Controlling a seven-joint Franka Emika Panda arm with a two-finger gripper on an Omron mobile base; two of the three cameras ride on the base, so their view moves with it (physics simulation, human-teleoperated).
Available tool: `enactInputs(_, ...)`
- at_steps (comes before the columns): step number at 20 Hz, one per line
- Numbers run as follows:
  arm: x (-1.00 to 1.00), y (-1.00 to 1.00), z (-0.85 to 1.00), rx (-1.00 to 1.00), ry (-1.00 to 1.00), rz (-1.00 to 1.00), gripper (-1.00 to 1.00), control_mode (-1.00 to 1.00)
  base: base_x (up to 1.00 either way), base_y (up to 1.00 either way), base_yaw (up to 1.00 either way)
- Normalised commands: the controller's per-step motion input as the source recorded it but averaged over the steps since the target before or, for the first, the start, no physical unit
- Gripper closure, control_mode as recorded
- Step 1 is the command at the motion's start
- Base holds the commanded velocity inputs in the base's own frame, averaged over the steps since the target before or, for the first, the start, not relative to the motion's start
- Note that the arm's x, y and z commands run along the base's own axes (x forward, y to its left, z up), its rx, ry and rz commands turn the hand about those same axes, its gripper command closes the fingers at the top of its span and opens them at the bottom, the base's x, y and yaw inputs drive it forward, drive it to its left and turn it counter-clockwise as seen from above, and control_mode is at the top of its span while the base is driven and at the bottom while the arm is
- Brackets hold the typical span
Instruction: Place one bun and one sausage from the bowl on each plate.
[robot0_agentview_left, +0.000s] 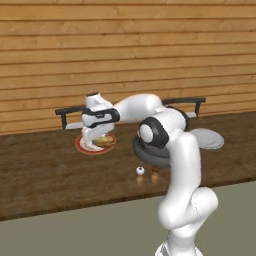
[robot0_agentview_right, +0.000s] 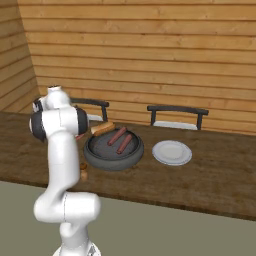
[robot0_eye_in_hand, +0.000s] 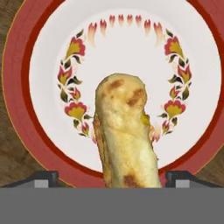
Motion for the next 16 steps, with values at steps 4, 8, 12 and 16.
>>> enactInputs(4, -0.06, -0.25, 0.51, 0.01, -0.15, 0.0, -1.0, -1.0, 0.0, 0.0, 0.0)
enactInputs(8, -0.33, -0.48, 0.48, 0.03, -0.14, -0.13, -1.0, -1.0, 0.0, 0.0, 0.0)
enactInputs(12, -0.29, -0.61, 0.5, 0.14, -0.01, -0.31, -1.0, -1.0, 0.0, 0.0, 0.0)
enactInputs(16, -0.29, -0.66, 0.45, 0.22, 0.0, -0.41, -1.0, -1.0, 0.0, 0.0, 0.0)
